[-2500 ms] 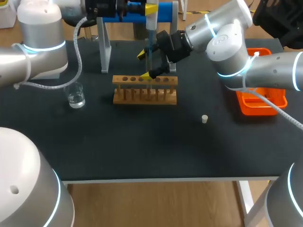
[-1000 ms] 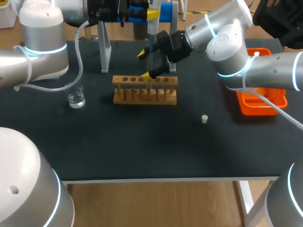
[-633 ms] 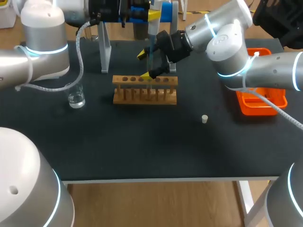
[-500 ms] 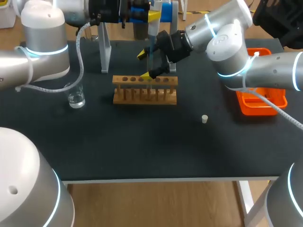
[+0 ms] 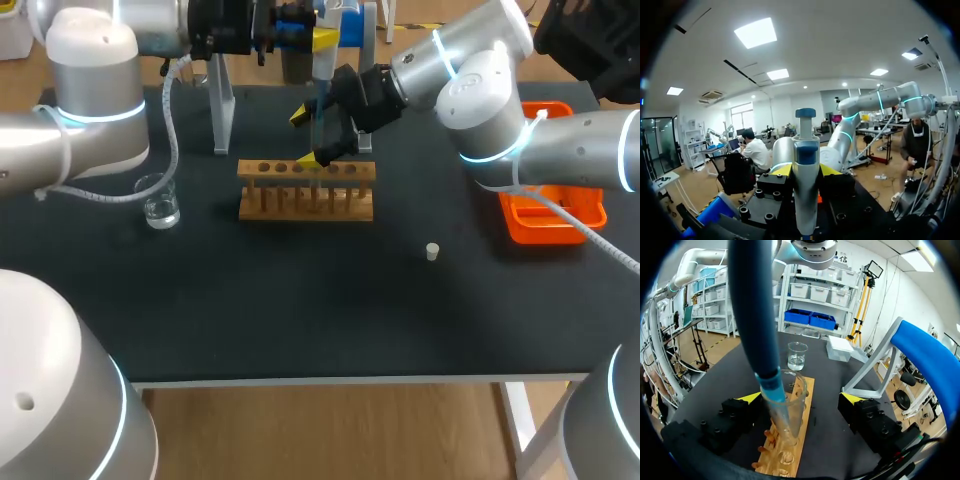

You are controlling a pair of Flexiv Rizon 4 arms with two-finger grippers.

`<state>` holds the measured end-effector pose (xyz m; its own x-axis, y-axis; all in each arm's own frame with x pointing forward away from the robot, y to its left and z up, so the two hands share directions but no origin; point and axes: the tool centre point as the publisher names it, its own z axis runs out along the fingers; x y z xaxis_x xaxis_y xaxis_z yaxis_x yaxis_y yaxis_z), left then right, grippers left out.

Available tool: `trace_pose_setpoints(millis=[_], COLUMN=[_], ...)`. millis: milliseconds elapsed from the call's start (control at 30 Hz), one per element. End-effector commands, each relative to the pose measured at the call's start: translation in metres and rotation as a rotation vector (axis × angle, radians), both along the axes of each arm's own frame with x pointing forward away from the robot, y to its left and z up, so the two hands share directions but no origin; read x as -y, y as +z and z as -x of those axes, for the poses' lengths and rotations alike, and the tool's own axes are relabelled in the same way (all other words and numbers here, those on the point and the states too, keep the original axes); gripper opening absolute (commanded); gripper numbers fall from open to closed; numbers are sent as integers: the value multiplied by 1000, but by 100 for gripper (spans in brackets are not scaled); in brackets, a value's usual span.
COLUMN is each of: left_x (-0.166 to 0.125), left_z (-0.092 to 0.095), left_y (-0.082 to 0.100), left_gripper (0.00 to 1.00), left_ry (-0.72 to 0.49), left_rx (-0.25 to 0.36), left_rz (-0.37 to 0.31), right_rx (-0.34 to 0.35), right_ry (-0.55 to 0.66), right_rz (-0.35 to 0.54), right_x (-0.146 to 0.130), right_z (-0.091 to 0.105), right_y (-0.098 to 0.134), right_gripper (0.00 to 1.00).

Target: Invert the test tube, pick up the pipette, mount the tip to pipette, aspirate from beaker and dispense into the tube, eject the tip, return the pipette, and cap with the stopper.

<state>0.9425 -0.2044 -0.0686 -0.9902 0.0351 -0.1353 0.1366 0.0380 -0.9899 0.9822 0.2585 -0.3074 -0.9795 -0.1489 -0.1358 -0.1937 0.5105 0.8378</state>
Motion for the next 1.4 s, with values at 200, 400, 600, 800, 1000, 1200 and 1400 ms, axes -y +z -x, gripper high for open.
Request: trace_pose_setpoints(millis=[200, 400, 600, 800, 1000, 1200, 1400], left_x=[0, -2, -3, -4, -4, -3, -3], left_z=[1, 0, -1, -1, -2, -1, -1], left_y=[-3, -7, -8, -8, -7, -6, -7], left_gripper=[0, 0, 0, 0, 0, 0, 0], left_ry=[6, 12, 16, 18, 18, 14, 19], left_rx=[0, -6, -8, -7, -7, -14, -37], left_rz=[6, 17, 22, 23, 26, 33, 35], right_rx=[-3, -3, -3, -3, -3, -3, -3], right_ry=[6, 6, 6, 6, 6, 6, 6], right_rz=[2, 2, 2, 2, 2, 2, 2], right_x=[1, 1, 1, 1, 1, 1, 1], right_z=[-2, -2, -2, -2, -2, -2, -2], right_y=[0, 0, 0, 0, 0, 0, 0], right_gripper=[100, 100, 100, 100, 100, 100, 100])
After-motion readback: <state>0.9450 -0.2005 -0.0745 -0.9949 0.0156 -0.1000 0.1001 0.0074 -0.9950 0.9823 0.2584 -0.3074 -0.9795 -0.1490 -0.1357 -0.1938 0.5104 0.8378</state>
